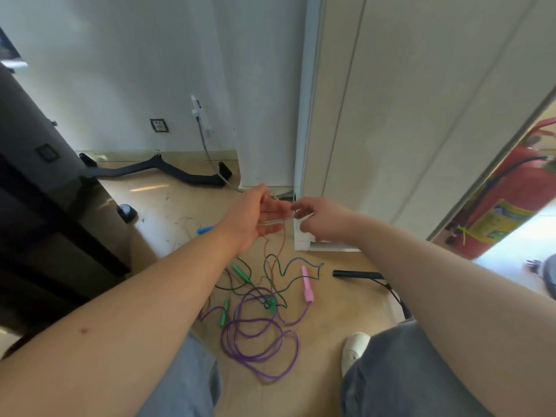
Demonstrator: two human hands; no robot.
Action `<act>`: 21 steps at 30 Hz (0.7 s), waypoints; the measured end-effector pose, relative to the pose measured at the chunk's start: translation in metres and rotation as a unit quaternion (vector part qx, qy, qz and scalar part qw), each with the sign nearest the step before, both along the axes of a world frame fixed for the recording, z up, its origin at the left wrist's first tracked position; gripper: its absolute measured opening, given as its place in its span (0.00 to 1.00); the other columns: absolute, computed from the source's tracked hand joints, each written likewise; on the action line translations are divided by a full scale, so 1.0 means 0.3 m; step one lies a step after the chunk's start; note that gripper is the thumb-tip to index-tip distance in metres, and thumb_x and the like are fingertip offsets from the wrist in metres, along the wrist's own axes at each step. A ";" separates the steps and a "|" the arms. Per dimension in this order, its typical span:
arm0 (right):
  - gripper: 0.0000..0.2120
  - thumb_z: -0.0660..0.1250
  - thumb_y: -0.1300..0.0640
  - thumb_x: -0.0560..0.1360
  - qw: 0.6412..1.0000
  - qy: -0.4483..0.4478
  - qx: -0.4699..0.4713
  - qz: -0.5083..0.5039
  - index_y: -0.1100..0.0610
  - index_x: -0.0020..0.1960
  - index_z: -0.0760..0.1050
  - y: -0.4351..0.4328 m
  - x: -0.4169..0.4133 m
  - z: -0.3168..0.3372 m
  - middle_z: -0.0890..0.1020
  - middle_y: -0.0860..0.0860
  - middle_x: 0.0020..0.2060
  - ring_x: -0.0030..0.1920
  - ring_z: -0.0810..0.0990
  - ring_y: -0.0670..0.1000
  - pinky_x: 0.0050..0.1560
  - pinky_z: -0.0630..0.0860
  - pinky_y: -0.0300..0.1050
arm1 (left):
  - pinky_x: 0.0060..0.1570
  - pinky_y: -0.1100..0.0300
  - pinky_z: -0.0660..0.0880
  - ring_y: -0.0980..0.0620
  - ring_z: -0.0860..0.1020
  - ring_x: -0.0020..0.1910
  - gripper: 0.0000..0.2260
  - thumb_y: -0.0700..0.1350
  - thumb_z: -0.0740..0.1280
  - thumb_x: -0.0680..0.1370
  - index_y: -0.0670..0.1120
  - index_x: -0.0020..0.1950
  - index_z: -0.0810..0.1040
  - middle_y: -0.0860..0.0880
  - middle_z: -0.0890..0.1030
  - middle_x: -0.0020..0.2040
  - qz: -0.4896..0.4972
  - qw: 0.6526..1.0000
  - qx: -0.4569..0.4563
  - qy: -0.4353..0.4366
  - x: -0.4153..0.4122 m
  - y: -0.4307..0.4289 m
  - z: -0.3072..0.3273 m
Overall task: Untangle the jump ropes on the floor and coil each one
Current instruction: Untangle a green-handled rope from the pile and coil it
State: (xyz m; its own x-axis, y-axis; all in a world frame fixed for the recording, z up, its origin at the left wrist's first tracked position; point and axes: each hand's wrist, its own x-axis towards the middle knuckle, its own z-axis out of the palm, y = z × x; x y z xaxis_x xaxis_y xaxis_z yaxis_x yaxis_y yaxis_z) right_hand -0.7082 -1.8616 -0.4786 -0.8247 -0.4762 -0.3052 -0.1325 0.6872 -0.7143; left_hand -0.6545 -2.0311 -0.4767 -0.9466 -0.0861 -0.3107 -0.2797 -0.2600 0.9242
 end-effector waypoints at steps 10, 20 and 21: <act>0.24 0.75 0.55 0.74 0.984 -0.162 -0.063 0.044 0.49 0.66 0.71 -0.054 -0.078 -0.103 0.77 0.46 0.64 0.64 0.76 0.50 0.60 0.78 0.56 | 0.56 0.44 0.79 0.44 0.82 0.52 0.11 0.48 0.59 0.84 0.47 0.43 0.72 0.43 0.83 0.49 0.037 0.988 0.148 0.017 -0.125 -0.020 -0.063; 0.16 0.71 0.48 0.77 0.980 -0.173 -0.022 0.101 0.47 0.64 0.78 -0.080 -0.088 -0.097 0.81 0.50 0.40 0.35 0.78 0.48 0.42 0.84 0.47 | 0.57 0.47 0.80 0.43 0.82 0.53 0.09 0.48 0.60 0.84 0.46 0.48 0.74 0.43 0.83 0.50 0.094 0.972 0.211 0.033 -0.149 -0.046 -0.034; 0.13 0.71 0.48 0.77 0.978 -0.171 -0.009 0.116 0.48 0.61 0.80 -0.080 -0.081 -0.093 0.79 0.50 0.38 0.34 0.76 0.48 0.41 0.84 0.48 | 0.58 0.46 0.80 0.43 0.82 0.53 0.09 0.48 0.60 0.84 0.46 0.48 0.74 0.42 0.83 0.51 0.089 0.972 0.216 0.037 -0.145 -0.043 -0.026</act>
State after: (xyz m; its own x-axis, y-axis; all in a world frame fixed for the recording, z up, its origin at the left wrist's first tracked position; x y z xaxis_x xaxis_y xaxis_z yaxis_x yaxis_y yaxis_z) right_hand -0.7325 -1.8857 -0.5066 -0.5448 -0.6461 -0.5345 -0.0337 0.6538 -0.7559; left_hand -0.6982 -2.0439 -0.4845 -0.9496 -0.1267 -0.2867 -0.1325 -0.6668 0.7334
